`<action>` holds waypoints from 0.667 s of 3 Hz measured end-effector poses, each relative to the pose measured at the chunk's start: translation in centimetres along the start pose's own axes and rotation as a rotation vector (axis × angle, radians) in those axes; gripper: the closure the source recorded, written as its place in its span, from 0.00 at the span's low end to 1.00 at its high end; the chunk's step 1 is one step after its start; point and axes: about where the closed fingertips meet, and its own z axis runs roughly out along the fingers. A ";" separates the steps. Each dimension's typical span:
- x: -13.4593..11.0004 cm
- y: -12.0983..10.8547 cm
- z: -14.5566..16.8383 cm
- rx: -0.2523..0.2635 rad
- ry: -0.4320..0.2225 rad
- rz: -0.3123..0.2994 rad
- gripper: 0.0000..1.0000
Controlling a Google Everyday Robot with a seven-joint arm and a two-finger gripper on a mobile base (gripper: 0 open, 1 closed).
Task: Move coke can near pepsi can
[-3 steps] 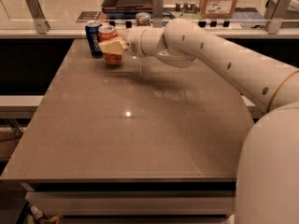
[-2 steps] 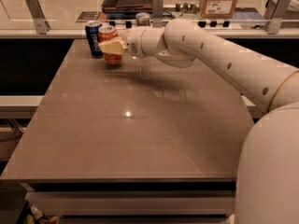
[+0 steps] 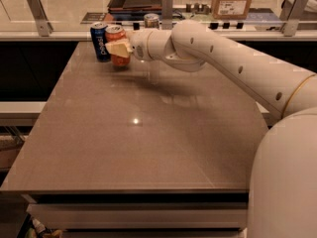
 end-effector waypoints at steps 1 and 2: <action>0.0 0.2 0.2 -0.004 0.000 0.000 0.81; 0.0 0.4 0.4 -0.008 0.000 0.000 1.00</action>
Offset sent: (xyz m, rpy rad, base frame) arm -0.0006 0.0023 -0.0003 0.0004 0.0007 0.0033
